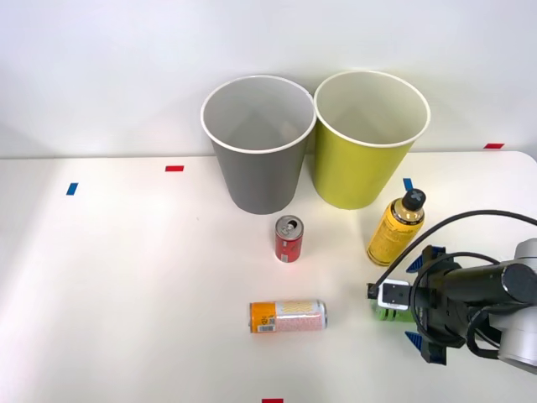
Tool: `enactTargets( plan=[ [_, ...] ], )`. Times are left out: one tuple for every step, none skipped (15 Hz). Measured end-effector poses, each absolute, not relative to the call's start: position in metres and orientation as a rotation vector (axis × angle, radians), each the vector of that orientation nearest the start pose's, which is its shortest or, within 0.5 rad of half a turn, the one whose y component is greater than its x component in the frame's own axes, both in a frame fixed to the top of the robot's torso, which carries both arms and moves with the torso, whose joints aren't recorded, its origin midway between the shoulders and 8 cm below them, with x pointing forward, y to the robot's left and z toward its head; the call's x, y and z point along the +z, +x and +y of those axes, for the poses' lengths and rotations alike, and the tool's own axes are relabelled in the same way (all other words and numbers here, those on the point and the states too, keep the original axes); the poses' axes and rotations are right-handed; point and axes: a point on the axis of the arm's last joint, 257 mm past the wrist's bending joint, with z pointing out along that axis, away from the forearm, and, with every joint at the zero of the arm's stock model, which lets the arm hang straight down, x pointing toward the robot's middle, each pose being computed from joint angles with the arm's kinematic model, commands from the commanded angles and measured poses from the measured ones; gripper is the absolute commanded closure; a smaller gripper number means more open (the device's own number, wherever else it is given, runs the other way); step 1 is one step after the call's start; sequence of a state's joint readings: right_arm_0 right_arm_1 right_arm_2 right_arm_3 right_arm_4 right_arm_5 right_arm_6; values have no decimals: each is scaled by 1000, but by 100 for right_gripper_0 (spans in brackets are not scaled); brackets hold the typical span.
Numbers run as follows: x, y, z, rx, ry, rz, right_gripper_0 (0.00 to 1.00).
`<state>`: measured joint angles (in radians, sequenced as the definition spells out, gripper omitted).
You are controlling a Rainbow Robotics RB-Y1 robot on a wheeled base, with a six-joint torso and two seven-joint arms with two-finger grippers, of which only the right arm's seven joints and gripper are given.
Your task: Put cans in the gray bin, plastic bottles in the light green bin
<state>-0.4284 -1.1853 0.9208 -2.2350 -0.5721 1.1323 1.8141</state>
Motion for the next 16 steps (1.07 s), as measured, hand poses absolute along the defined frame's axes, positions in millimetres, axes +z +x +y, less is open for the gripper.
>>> enactTargets(
  plan=[
    [-308, 360, -224, -364, -1818, 1998, 0],
    [-310, 359, -220, -363, -1830, 1989, 0],
    [-310, 360, -217, -364, -1836, 1978, 0],
    [-309, 361, -214, -364, -1840, 1969, 0],
    [-309, 362, -212, -361, -1842, 1963, 0],
    [-310, 363, -209, -358, -1841, 1962, 0],
    [-312, 366, -210, -362, -1840, 1965, 23],
    [-313, 370, -212, -373, -1842, 1964, 69],
    [-312, 372, -216, -390, -1847, 1960, 88],
    [-312, 373, -221, -406, -1855, 1958, 93],
    [-311, 373, -225, -416, -1860, 1958, 97],
    [-310, 373, -227, -422, -1863, 1957, 98],
    [-309, 372, -228, -424, -1864, 1955, 98],
    [-309, 369, -229, -423, -1865, 1956, 98],
    [-309, 365, -229, -419, -1860, 1958, 98],
    [-308, 361, -228, -422, -1838, 1964, 98]
  ],
)
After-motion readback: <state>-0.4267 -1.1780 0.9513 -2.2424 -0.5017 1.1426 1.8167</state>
